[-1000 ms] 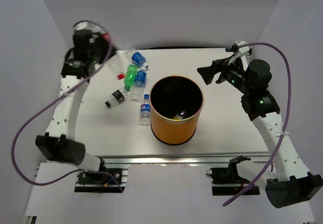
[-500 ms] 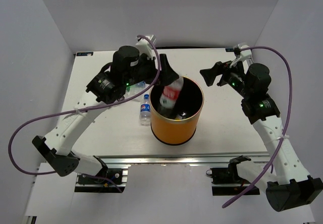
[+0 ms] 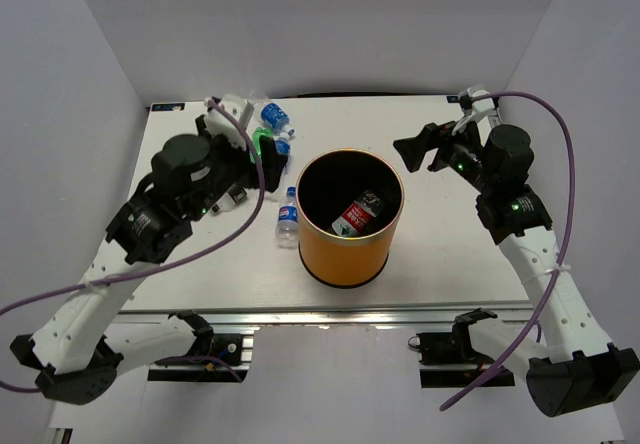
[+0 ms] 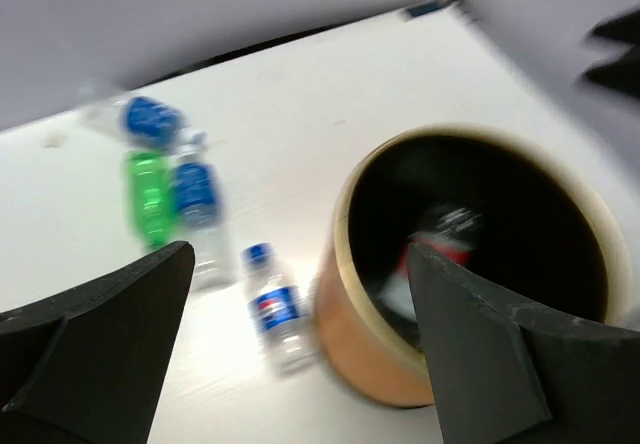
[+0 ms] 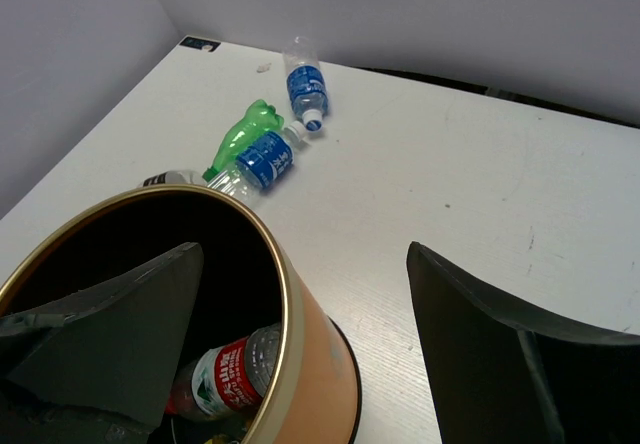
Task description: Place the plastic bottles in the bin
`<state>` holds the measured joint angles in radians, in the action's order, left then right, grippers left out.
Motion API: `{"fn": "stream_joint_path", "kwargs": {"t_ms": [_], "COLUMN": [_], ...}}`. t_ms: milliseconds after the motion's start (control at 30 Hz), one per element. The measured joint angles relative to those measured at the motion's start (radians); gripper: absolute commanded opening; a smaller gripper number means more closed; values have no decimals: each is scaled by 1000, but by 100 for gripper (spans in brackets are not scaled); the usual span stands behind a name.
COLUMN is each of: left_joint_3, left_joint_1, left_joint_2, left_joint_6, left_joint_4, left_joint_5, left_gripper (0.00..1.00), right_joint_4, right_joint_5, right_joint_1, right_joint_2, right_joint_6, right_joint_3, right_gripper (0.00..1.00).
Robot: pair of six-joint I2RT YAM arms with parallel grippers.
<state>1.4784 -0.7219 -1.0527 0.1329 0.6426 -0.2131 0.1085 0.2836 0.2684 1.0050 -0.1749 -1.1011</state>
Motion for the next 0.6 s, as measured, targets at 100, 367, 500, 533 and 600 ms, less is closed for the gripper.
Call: {"fn": "stream_joint_path", "kwargs": {"t_ms": [100,367,500,533,600], "left_joint_3": [-116,-108,-105,-108,-108], "left_joint_1": [37,516,652,671,702], "left_joint_2": [67,-130,-344,-384,-453], "left_joint_6": [-146,-272,-300,-314,-346], "left_joint_4": [-15,-22,-18,-11,9], "left_joint_5": [-24,240,409,444,508], "left_gripper": [98,92,92,92,92], "right_joint_4": [1,0,0,0,1], "right_joint_5": [12,30,29,29,29], "right_joint_1": [0,0,0,0,0], "right_joint_2": [20,26,26,26,26], "right_joint_6": [2,3,9,11,19], "right_joint_3": [0,0,0,0,0], "right_gripper": [89,89,89,90,89]}}
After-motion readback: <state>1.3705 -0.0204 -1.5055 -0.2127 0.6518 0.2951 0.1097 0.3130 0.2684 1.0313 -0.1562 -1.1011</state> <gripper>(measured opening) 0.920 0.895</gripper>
